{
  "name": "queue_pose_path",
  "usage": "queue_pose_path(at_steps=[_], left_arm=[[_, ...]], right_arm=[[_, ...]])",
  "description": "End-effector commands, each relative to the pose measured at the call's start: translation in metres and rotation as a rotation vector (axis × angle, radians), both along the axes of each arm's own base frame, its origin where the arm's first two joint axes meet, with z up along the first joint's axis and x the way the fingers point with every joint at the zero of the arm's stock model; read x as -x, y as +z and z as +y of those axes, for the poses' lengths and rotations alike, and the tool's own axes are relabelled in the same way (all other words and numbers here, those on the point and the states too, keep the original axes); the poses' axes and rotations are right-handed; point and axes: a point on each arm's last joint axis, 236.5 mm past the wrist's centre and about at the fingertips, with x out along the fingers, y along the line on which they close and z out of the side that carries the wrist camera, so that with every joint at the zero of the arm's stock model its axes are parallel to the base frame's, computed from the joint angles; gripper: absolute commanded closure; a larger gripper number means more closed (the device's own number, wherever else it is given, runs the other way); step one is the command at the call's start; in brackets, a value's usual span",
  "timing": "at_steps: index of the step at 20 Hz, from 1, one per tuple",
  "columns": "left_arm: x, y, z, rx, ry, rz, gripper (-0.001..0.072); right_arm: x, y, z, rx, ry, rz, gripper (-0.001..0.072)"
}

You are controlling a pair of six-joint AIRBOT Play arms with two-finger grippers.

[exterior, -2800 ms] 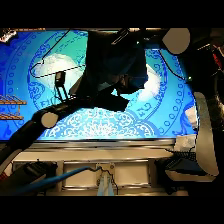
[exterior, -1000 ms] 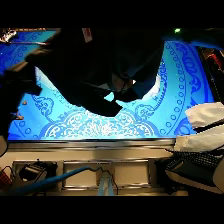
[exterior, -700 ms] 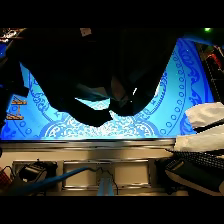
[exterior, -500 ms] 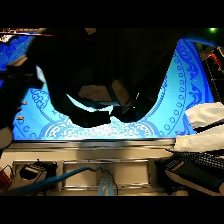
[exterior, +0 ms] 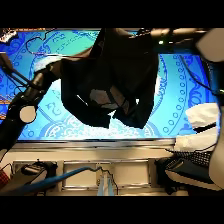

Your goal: Fold the clothes and pants, and hang the long-sleeved shirts on hangers.

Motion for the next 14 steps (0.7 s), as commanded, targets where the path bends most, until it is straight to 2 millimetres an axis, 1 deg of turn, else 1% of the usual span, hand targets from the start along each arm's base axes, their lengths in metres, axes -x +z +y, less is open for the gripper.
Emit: queue_pose_path(at_steps=[1,2,3,4,5,6,7,9,10,11,13,14], left_arm=[[0.024,-0.081,0.003,-0.024,-0.045,0.343,0.0125],[0.035,-0.090,0.001,-0.014,-0.061,0.407,0.0126],[0.047,-0.095,-0.005,0.012,-0.086,0.461,0.0126],[0.056,-0.094,-0.015,0.059,-0.108,0.495,0.0126],[0.062,-0.089,-0.028,0.127,-0.133,0.510,0.0126],[0.061,-0.080,-0.040,0.189,-0.145,0.495,0.0126],[0.055,-0.070,-0.046,0.231,-0.139,0.459,0.0126],[0.037,-0.055,-0.047,0.254,-0.104,0.359,0.0126],[0.031,-0.055,-0.048,0.257,-0.094,0.338,0.0124],[0.029,-0.061,-0.052,0.256,-0.096,0.345,0.0123],[0.030,-0.081,-0.067,0.255,-0.114,0.396,0.0077],[0.029,-0.090,-0.075,0.287,-0.111,0.425,0.0077]], right_arm=[[-0.032,-0.033,0.018,0.010,-0.030,0.015,0.0695],[-0.035,-0.044,0.023,0.033,-0.025,0.028,0.0695],[-0.036,-0.054,0.028,0.054,-0.017,0.041,0.0695],[-0.036,-0.062,0.035,0.071,-0.005,0.047,0.0695],[-0.035,-0.066,0.041,0.084,0.010,0.046,0.0695],[-0.034,-0.069,0.047,0.096,0.025,0.042,0.0694],[-0.030,-0.070,0.053,0.114,0.053,0.032,0.0694],[-0.023,-0.068,0.061,0.138,0.091,0.016,0.0694],[-0.021,-0.066,0.062,0.137,0.095,0.014,0.0694],[-0.020,-0.063,0.062,0.133,0.095,0.009,0.0694],[-0.021,-0.057,0.062,0.124,0.093,-0.004,0.0694],[-0.021,-0.054,0.063,0.120,0.094,-0.010,0.0694]])
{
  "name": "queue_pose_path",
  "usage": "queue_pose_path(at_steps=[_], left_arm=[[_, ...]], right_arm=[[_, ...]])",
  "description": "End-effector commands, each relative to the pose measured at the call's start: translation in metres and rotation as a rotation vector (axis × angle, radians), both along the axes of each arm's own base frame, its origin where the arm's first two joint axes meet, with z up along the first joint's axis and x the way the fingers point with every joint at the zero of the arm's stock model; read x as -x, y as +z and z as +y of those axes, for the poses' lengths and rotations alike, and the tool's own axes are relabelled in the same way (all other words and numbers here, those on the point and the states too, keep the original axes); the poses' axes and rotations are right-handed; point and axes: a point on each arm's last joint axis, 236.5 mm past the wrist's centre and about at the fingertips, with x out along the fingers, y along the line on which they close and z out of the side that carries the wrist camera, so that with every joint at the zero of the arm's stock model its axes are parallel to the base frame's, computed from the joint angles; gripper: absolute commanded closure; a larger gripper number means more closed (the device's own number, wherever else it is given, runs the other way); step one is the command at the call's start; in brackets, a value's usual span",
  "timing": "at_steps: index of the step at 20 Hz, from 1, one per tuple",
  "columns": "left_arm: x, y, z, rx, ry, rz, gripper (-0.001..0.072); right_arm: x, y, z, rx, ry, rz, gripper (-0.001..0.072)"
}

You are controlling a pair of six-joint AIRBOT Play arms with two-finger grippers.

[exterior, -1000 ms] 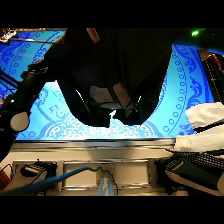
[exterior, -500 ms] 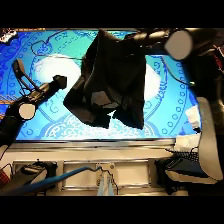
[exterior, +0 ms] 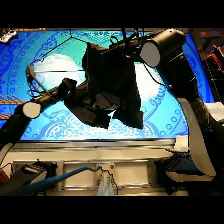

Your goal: Fold the clothes and pants, and hang the long-sleeved shirts on hangers.

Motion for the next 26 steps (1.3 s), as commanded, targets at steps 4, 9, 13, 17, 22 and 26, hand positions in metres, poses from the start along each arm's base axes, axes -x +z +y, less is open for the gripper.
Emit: queue_pose_path(at_steps=[4,9,13,17,22,26], left_arm=[[-0.019,-0.031,-0.035,0.199,0.105,0.096,0.0077],[-0.034,-0.012,-0.056,0.273,0.103,0.084,0.0078],[-0.021,0.021,-0.095,0.166,-0.174,0.019,0.0179],[-0.014,0.067,-0.112,0.172,-0.381,-0.174,0.0178],[-0.055,0.083,-0.074,0.381,-0.197,-0.152,0.0099],[-0.067,0.069,-0.066,0.447,-0.131,-0.086,0.0056]], right_arm=[[0.004,0.014,0.003,-0.013,0.015,-0.030,0.0694],[0.008,0.024,0.000,-0.014,0.026,-0.050,0.0694],[0.011,0.030,-0.002,-0.009,0.035,-0.067,0.0694],[0.011,0.030,-0.003,0.003,0.047,-0.074,0.0694],[0.012,0.029,-0.003,0.010,0.048,-0.069,0.0694],[0.010,0.032,-0.002,0.000,0.048,-0.082,0.0694]])
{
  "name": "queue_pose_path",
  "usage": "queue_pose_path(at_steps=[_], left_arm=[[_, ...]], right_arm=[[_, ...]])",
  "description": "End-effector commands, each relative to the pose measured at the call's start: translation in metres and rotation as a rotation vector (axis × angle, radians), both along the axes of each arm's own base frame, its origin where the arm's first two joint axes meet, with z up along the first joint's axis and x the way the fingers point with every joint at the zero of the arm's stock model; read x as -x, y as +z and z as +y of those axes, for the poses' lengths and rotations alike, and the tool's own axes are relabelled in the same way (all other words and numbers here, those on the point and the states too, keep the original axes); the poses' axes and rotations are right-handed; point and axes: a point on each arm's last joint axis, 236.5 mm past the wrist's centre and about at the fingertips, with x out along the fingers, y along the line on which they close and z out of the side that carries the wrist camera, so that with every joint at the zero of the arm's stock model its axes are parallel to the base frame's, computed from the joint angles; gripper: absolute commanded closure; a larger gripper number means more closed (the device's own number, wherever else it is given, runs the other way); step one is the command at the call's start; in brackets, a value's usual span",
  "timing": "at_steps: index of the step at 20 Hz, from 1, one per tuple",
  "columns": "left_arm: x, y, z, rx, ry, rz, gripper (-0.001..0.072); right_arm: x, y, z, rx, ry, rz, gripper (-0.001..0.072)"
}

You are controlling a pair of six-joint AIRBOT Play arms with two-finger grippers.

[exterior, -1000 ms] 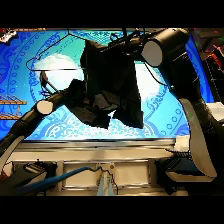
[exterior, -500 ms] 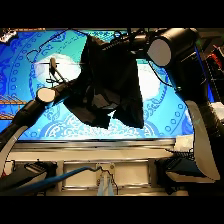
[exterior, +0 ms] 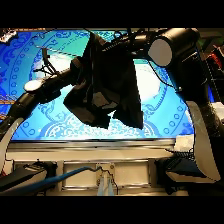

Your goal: Fold the clothes and pants, and hang the long-sleeved shirts on hangers.

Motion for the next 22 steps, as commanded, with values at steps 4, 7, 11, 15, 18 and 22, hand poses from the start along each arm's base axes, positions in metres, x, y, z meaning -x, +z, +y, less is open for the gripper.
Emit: queue_pose_path(at_steps=[4,7,11,15,18,22], left_arm=[[-0.018,-0.024,0.005,0.082,0.046,0.092,0.0057],[-0.025,-0.036,0.004,0.107,0.058,0.123,0.0058],[-0.038,-0.050,0.007,0.153,0.097,0.144,0.0067],[-0.054,-0.052,0.014,0.233,0.161,0.142,0.0214],[-0.058,-0.049,0.024,0.235,0.168,0.123,0.0682],[-0.067,-0.047,0.057,0.207,0.183,0.082,0.0693]], right_arm=[[0.000,0.008,0.009,-0.047,0.018,-0.015,0.0694],[0.001,0.014,0.017,-0.086,0.031,-0.023,0.0694],[0.005,0.017,0.025,-0.125,0.050,-0.010,0.0694],[0.010,0.017,0.030,-0.149,0.066,0.010,0.0694],[0.009,0.014,0.026,-0.114,0.069,0.000,0.0694],[0.011,0.006,0.020,-0.072,0.068,0.018,0.0694]])
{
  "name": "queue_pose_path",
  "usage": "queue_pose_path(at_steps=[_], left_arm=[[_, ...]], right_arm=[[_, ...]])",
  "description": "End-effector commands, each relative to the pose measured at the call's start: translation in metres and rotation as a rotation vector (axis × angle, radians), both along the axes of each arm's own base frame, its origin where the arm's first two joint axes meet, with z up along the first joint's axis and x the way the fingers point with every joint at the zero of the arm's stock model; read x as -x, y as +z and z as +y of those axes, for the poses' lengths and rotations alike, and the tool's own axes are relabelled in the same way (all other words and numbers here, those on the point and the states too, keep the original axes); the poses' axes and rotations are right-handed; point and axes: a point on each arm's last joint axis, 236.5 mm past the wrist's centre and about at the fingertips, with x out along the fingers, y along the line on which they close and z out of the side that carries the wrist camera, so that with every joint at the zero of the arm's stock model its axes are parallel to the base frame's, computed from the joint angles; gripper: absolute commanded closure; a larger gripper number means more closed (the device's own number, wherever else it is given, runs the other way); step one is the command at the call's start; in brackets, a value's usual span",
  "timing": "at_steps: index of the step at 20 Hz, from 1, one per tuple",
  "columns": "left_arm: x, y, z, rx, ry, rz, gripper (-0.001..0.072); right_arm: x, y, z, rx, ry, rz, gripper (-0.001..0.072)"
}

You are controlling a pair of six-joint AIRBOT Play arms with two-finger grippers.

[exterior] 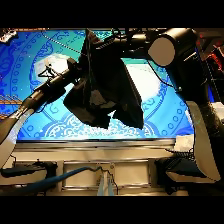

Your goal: Fold the clothes and pants, and hang the long-sleeved shirts on hangers.

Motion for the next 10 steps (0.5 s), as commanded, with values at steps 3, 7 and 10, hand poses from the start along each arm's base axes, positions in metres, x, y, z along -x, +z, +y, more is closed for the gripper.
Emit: queue_pose_path(at_steps=[3,7,10], left_arm=[[-0.009,0.004,0.042,-0.037,0.018,-0.054,0.0693],[-0.008,0.014,0.049,-0.008,0.002,-0.084,0.0694],[0.016,0.030,0.010,-0.060,-0.156,-0.229,0.0433]], right_arm=[[0.002,-0.006,-0.005,0.053,0.015,0.000,0.0694],[0.002,-0.006,-0.005,0.053,0.015,0.000,0.0694],[0.000,-0.006,-0.006,0.057,0.010,-0.010,0.0694]])
